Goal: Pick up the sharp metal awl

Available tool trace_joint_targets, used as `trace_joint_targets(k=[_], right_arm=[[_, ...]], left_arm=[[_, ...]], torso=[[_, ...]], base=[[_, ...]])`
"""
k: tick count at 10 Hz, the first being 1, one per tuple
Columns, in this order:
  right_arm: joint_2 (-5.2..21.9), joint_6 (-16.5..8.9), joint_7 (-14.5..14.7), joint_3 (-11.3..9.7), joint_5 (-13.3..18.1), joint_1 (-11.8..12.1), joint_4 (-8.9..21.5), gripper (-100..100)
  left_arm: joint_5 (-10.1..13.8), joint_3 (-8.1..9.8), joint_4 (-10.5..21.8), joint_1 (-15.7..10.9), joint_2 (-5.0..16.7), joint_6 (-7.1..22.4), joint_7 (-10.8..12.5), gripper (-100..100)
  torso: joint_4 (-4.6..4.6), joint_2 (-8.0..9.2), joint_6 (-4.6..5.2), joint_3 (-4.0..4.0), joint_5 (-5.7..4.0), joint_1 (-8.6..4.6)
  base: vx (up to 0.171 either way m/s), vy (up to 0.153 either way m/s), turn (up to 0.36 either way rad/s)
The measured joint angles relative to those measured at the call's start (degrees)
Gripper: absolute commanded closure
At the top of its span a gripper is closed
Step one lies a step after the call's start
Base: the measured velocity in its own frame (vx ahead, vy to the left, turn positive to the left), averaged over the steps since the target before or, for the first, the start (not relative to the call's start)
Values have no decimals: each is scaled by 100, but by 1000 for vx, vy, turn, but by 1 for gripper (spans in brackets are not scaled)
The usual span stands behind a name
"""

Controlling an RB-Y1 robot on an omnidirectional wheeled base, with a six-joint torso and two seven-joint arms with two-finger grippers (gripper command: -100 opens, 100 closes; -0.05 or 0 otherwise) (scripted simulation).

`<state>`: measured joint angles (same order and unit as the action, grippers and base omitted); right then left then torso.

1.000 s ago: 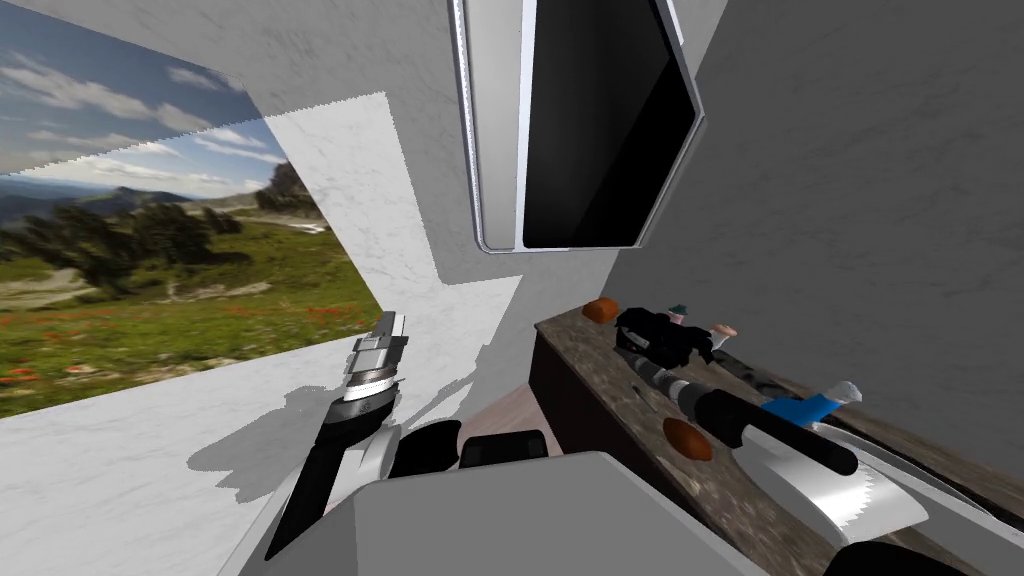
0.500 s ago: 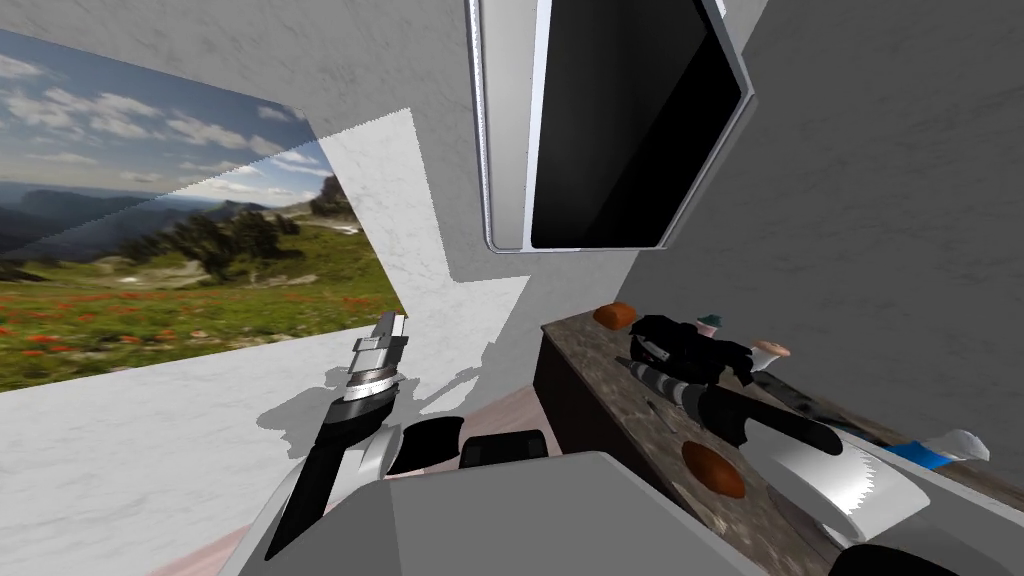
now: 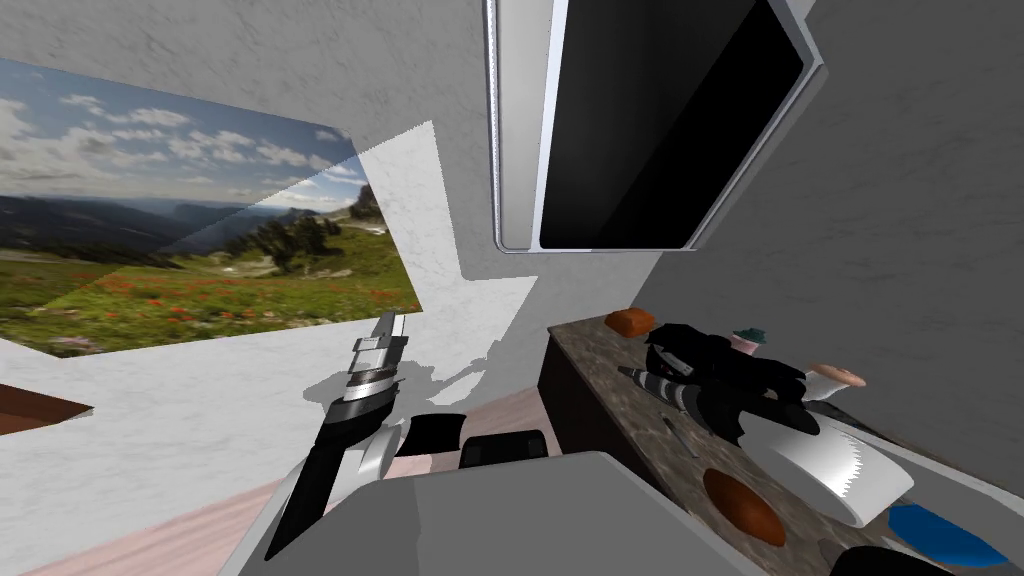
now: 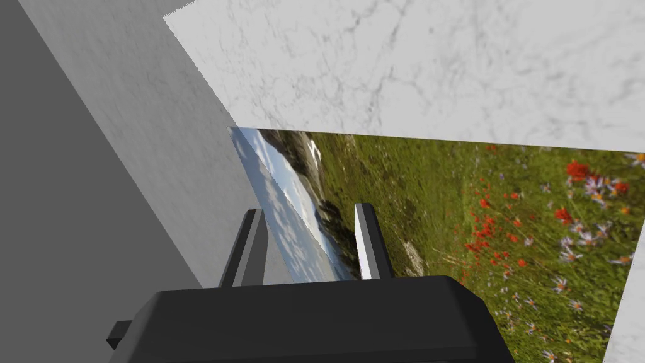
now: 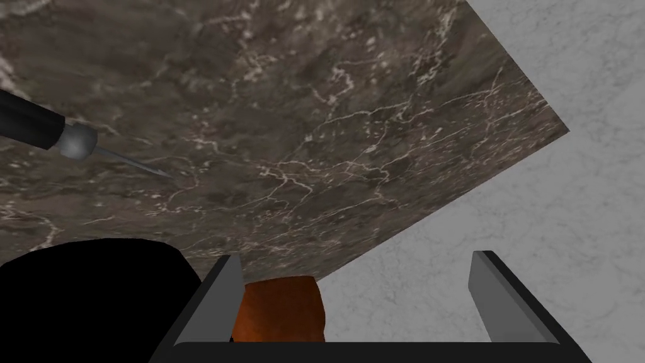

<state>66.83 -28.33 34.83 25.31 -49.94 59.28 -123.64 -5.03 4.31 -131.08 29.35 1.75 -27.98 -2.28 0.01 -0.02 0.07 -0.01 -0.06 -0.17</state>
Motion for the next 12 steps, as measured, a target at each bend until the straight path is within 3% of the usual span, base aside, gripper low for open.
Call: trace_joint_targets(k=[12], right_arm=[[679, -1668, 1176, -106, -766, 100, 46, -100]], left_arm=[[0, 0, 0, 0, 0, 0, 0, 0]], torso=[[1, 2, 0, 1, -1, -5]], base=[[-17, -50, 112]])
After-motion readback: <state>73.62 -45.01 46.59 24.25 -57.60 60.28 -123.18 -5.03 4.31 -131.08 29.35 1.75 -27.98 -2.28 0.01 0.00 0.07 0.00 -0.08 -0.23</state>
